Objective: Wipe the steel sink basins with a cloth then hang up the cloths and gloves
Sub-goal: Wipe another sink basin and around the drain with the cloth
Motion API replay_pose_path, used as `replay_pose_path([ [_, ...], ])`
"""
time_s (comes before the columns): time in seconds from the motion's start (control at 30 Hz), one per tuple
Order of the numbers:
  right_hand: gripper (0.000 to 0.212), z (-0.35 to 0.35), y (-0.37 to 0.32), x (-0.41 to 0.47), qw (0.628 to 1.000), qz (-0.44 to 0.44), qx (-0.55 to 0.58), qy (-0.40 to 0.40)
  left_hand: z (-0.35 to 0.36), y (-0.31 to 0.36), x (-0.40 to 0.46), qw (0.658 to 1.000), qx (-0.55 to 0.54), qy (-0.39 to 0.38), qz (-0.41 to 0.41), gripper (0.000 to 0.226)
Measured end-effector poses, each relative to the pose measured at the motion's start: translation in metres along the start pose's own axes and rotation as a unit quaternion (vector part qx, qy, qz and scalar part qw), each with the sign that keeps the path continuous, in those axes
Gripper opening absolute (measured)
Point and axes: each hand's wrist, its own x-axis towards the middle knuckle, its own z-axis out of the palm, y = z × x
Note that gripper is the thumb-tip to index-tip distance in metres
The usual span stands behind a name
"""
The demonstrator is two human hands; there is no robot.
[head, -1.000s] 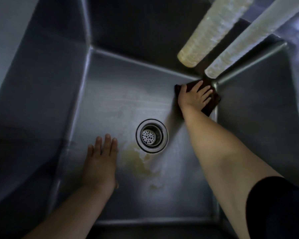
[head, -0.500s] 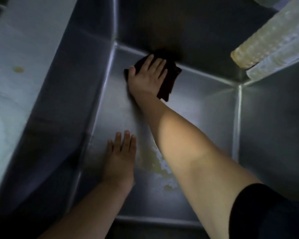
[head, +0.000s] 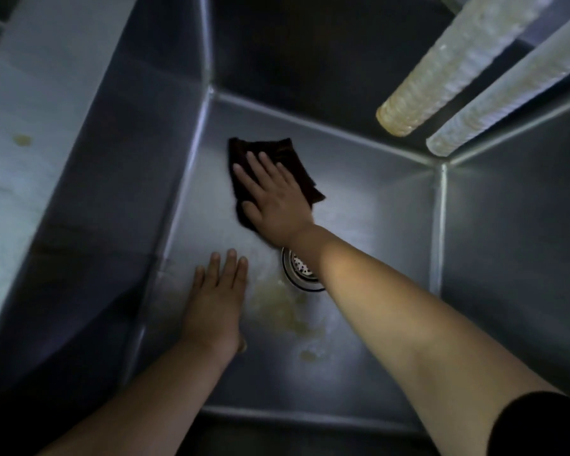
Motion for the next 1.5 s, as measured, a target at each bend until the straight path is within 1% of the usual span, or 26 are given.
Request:
replay_pose_path([
  [0.13,0.065,-0.002,0.060,-0.029,0.992,0.120,0.024,0.011,0.001,-0.001,-0.001,1.000,-0.004,0.005,0.002,0.129],
  [0.3,0.066,0.003,0.105,-0.079,0.962,0.274,0.015,0.007,0.003,-0.003,-0.001,1.000,-0.005,0.007,0.004,0.130],
  [0.4,0.065,0.010,0.101,-0.115,0.939,0.344,0.019,0.018,0.003,-0.002,0.000,1.000,0.001,0.006,0.000,0.128],
  [0.5,0.065,0.016,0.083,-0.133,0.924,0.382,0.024,0.011,0.004,-0.002,0.000,1.000,0.002,0.017,-0.005,0.120],
  [0.6,0.070,0.017,0.074,-0.127,0.911,0.410,0.047,0.002,0.003,-0.001,0.001,1.000,0.005,0.017,-0.009,0.114],
  [0.7,0.074,0.012,0.077,-0.100,0.920,0.389,0.053,0.002,0.003,0.000,0.003,1.000,-0.003,0.016,-0.008,0.108],
  [0.87,0.074,0.003,0.065,-0.020,0.940,0.340,0.037,0.020,0.004,0.000,0.005,1.000,0.007,0.016,-0.005,0.110],
  [1.03,0.075,0.002,0.029,0.021,0.968,0.249,0.013,0.021,0.006,0.000,0.008,1.000,0.021,0.008,-0.001,0.123],
  [1.13,0.073,0.004,0.012,0.014,0.985,0.171,-0.001,0.009,0.005,-0.001,0.008,1.000,0.030,0.001,0.005,0.133],
  [1.27,0.070,0.007,-0.006,-0.016,0.997,0.082,-0.002,-0.013,-0.002,0.000,0.003,0.999,0.042,-0.012,0.007,0.133],
  [1.33,0.070,0.006,-0.013,-0.038,0.999,0.038,0.002,-0.026,-0.012,0.001,-0.001,0.999,0.045,-0.018,0.009,0.126],
  [1.43,0.069,0.006,-0.016,-0.085,0.998,-0.031,0.026,-0.049,-0.030,-0.002,-0.006,0.999,0.018,-0.036,0.016,0.112],
  [1.5,0.069,0.006,-0.013,-0.118,0.995,-0.069,0.045,-0.060,-0.042,-0.007,-0.012,0.999,0.030,-0.035,0.011,0.098],
])
